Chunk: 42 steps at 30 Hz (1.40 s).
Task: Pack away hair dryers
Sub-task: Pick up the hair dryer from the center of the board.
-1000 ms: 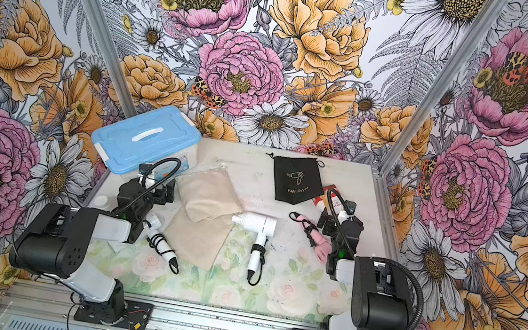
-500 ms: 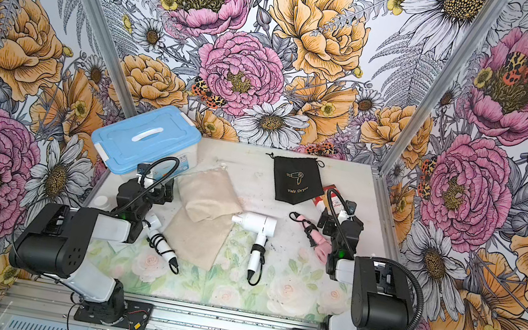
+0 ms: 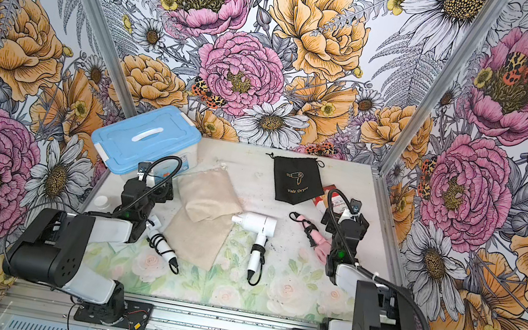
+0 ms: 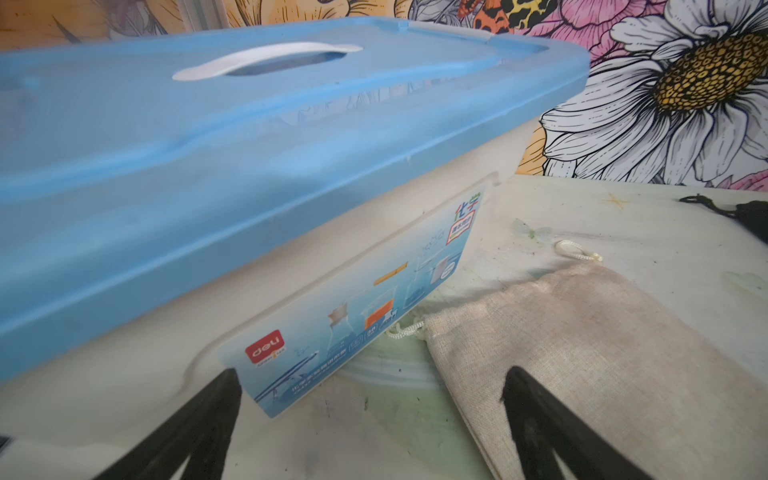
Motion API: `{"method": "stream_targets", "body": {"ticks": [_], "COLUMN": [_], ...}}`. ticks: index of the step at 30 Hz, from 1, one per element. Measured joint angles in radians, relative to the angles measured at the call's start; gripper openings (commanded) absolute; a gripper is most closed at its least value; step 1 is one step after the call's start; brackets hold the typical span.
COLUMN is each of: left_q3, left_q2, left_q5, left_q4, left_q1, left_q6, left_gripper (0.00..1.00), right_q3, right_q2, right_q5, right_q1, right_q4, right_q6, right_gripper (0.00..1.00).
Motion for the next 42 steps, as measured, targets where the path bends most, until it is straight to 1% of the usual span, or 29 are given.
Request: {"method": "stream_targets", "body": {"ticks": [4,7,10,14,17,20,24,29,32,37,42], "left_q3": [0.071,0.123,0.178,0.211,0.253,0.311,0.426,0.644,0.743,0.83,0.835], "left_q2": [-0.096,-0.129,-0.138,-0.135,-0.107,-0.079,-0.046,-0.005,-0.001,0.0,0.0], "left_q5": [-0.026,-0.051,-0.092,-0.145,-0.161,-0.158,-0.111,0.009,0.077,0.166,0.207], "left_q4": [-0.15,-0.254,-0.345,-0.437,-0.521,-0.602,-0.738,-0.937,-1.034,-1.163,-1.255], "left_q1": [-0.025,-0.076,-0.154,-0.287,-0.366,-0.414,-0.436,-0.439,-0.443,-0.444,-0.447], "left_q6": [0.004,0.008,0.007,0.007,0.003,-0.021,-0.073,-0.152,-0.201,-0.259,-0.286], "left_gripper": [0.98,0.98,0.99,0.99,0.99,0.99,0.99,0.99,0.99,0.99,0.99], "right_q3": [0.049,0.083,0.096,0.132,0.166,0.197,0.27,0.351,0.368,0.368,0.369], "right_q2": [-0.084,-0.132,-0.201,-0.277,-0.306,-0.322,-0.303,-0.234,-0.168,-0.064,0.03], "right_q5": [0.035,0.053,0.064,0.057,0.053,0.057,0.083,0.13,0.15,0.163,0.167], "right_q1": [0.001,0.004,0.011,0.029,0.08,0.182,0.361,0.621,0.746,0.903,1.013], "right_q4": [-0.126,-0.229,-0.326,-0.459,-0.557,-0.665,-0.823,-0.971,-1.033,-1.125,-1.159], "right_q6": [0.06,0.115,0.175,0.259,0.32,0.371,0.428,0.514,0.571,0.687,0.799], "right_gripper": [0.99,1.0,0.99,0.96,0.97,0.99,0.99,0.99,0.99,0.94,0.91]}}
